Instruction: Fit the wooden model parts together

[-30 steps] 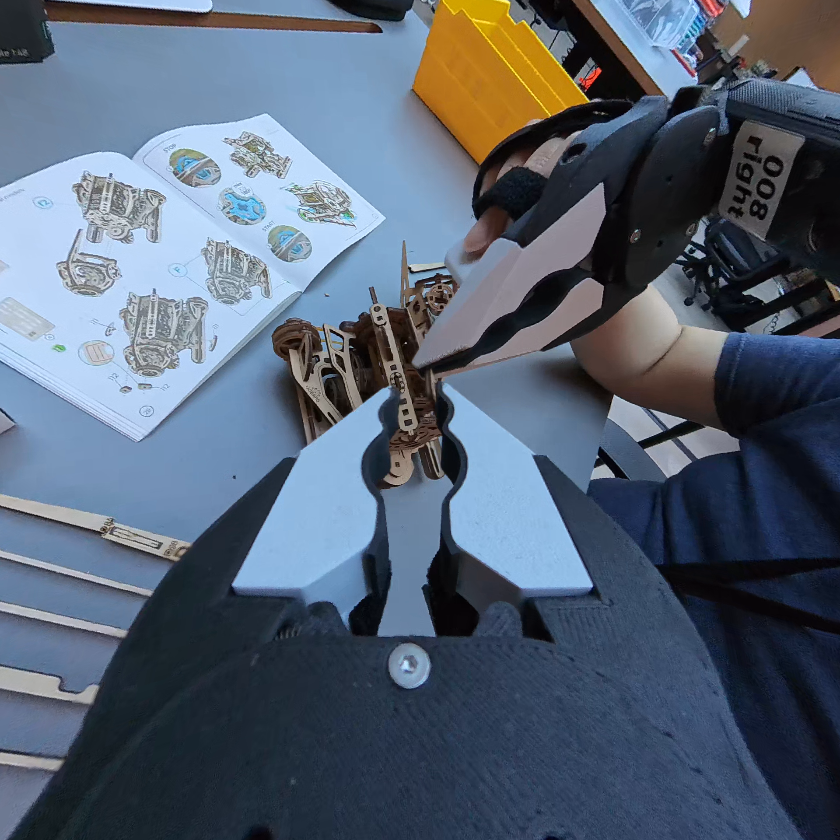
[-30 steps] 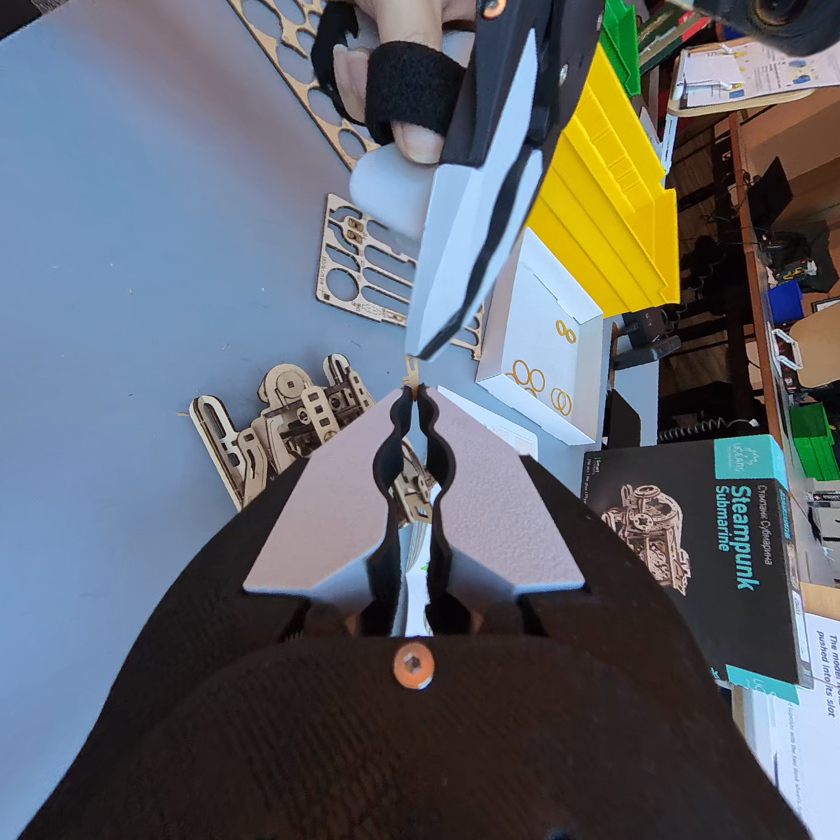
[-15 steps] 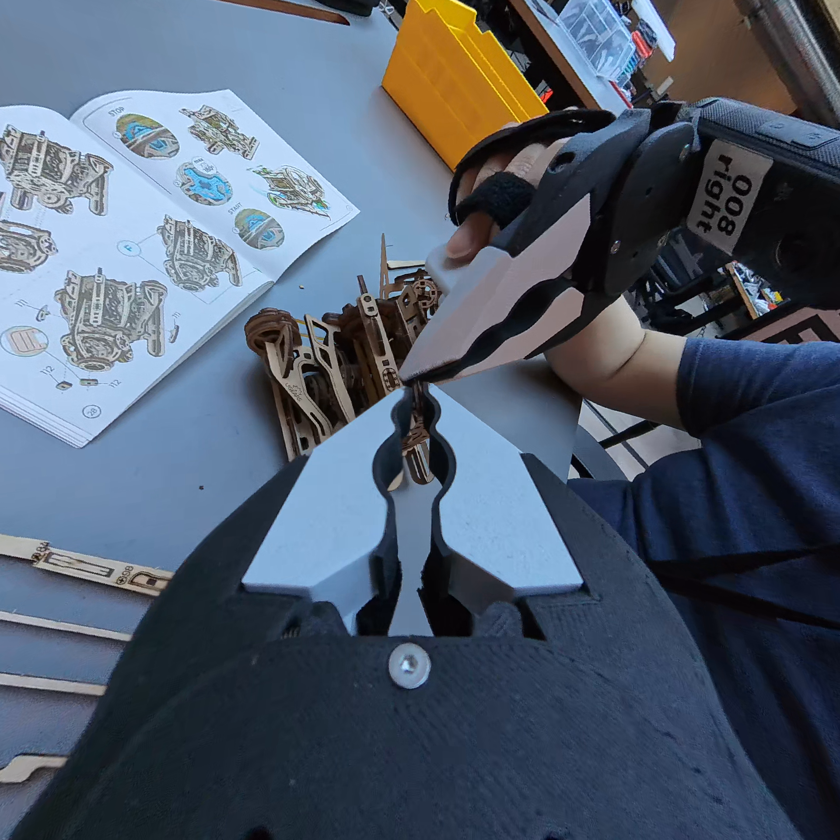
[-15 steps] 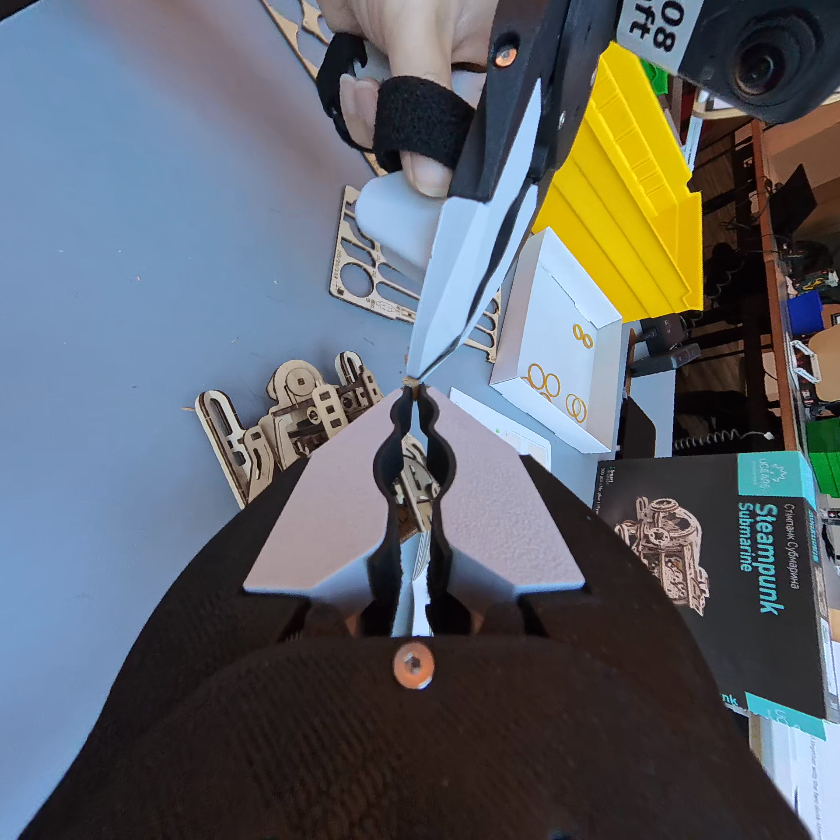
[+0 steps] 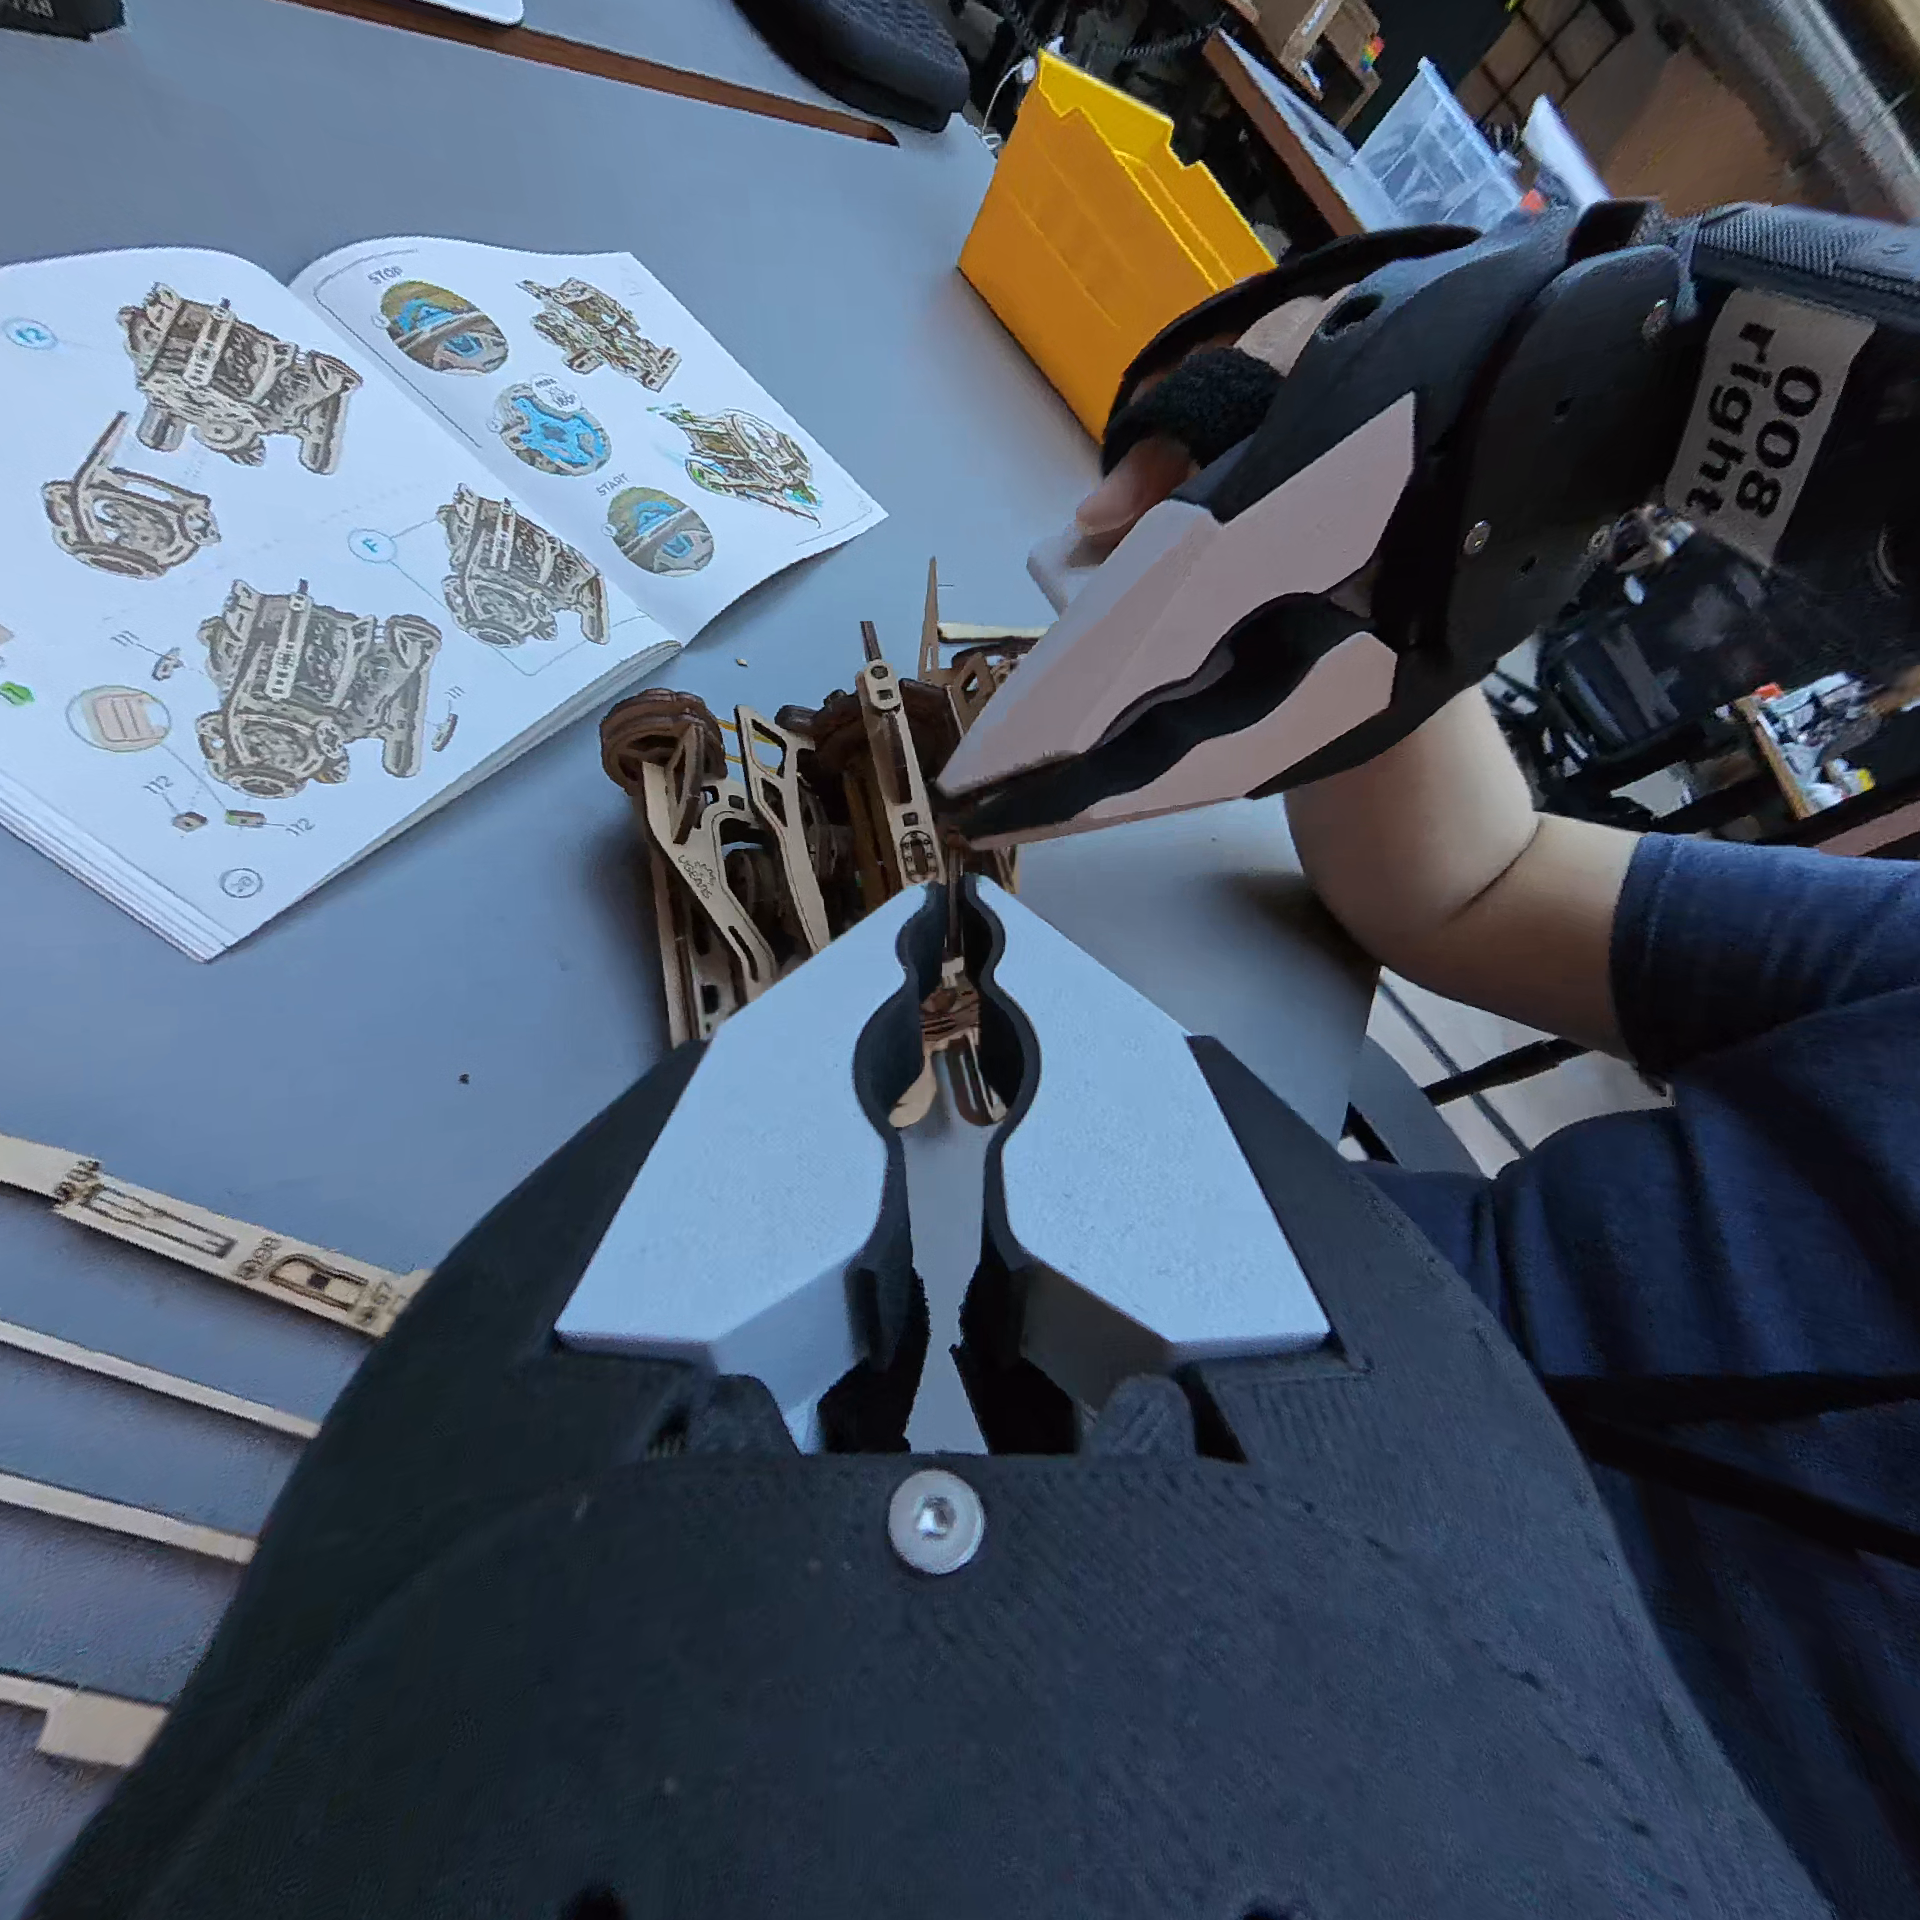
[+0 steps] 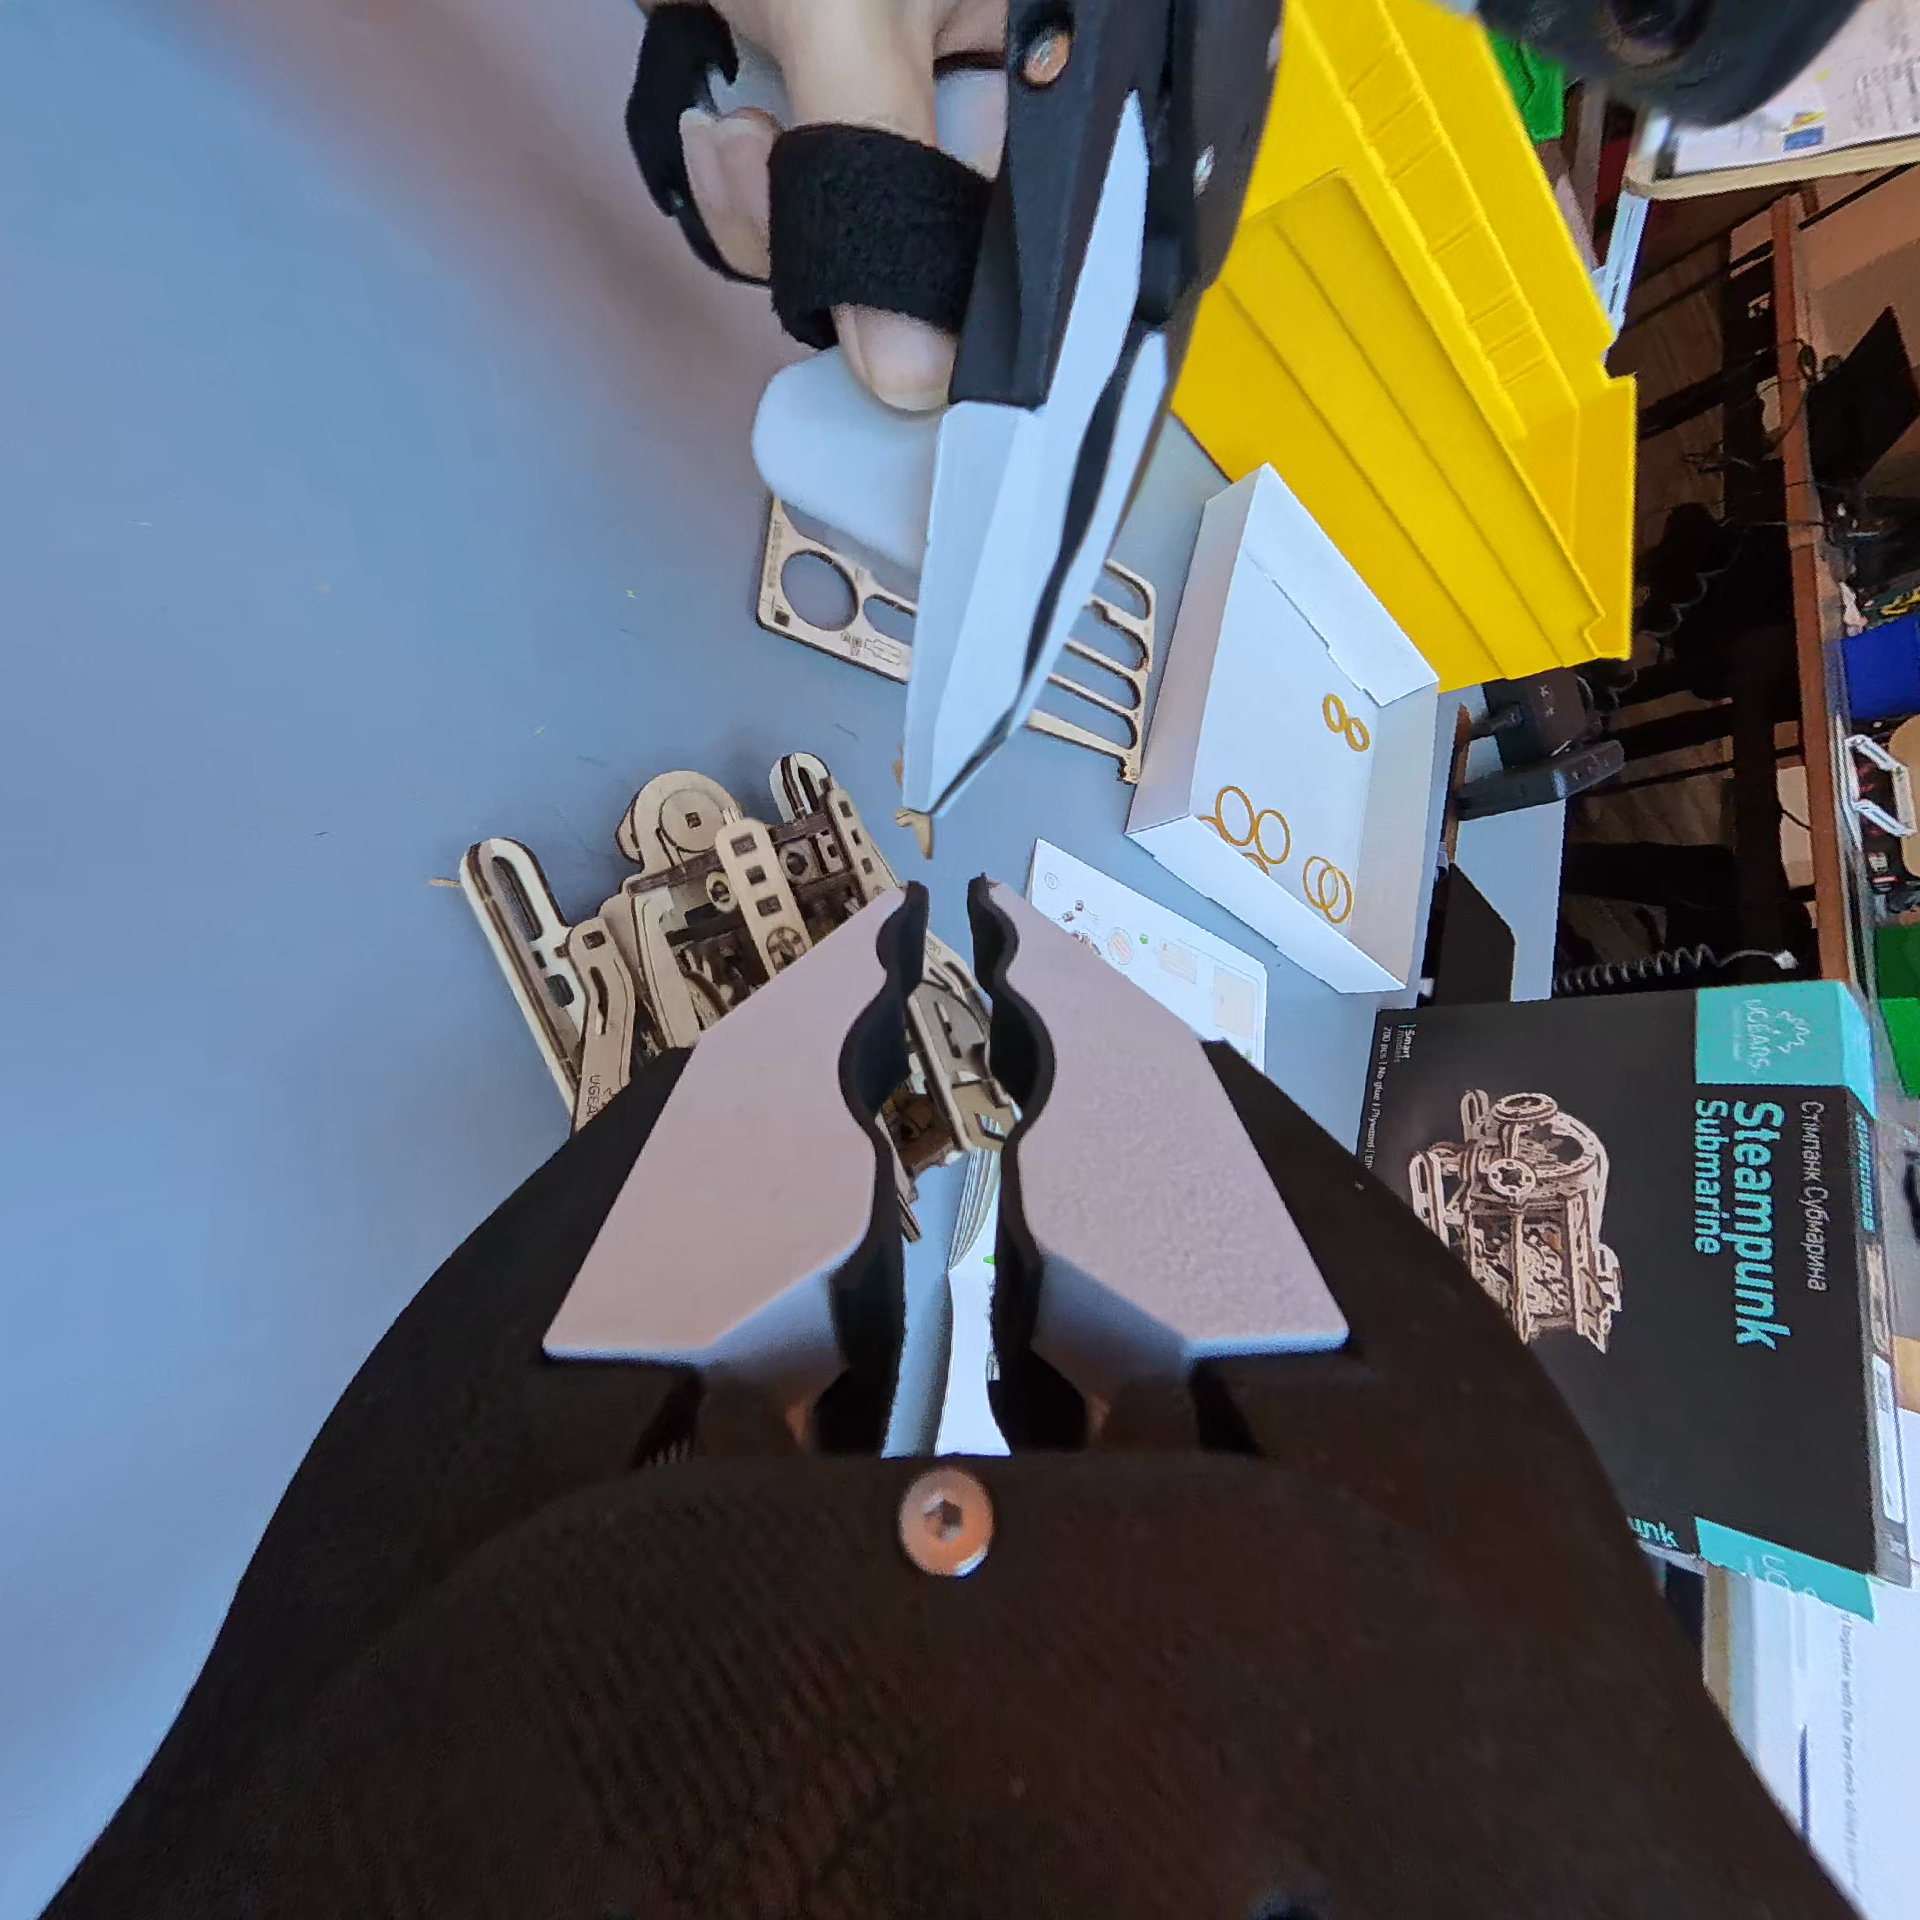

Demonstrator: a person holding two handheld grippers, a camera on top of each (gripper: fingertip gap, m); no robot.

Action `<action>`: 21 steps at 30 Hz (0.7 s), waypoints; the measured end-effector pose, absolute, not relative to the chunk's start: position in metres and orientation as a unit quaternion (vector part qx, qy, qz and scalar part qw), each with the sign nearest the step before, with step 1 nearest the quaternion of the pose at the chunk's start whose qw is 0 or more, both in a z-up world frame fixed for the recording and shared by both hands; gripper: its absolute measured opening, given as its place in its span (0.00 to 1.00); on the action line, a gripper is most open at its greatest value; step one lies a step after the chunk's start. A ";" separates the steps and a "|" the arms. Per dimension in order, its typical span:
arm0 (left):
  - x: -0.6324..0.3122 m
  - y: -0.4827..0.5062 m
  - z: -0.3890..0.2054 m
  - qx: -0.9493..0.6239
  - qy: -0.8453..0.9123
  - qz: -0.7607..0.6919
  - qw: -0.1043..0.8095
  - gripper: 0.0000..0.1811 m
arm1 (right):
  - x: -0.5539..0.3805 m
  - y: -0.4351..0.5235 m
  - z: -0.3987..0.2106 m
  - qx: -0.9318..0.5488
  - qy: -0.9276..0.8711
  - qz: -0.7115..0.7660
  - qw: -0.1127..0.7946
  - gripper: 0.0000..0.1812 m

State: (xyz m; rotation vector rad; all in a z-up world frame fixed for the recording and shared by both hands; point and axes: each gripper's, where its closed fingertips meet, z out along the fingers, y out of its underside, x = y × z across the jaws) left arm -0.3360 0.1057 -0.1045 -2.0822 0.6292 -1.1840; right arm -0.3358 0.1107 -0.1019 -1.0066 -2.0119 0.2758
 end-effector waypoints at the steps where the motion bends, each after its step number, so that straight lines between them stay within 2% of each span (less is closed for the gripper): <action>1: -0.336 0.106 -0.106 -0.797 0.232 -0.454 0.324 0.00 | -0.334 0.111 -0.098 -0.405 -0.800 0.118 0.427 0.03; 9: -0.338 0.109 -0.114 -0.807 0.186 -0.464 0.313 0.00 | -0.318 0.120 -0.081 -0.426 -0.780 0.130 0.439 0.04; 21: -0.335 0.106 -0.115 -0.815 0.183 -0.459 0.303 0.00 | -0.321 0.114 -0.089 -0.422 -0.791 0.129 0.424 0.03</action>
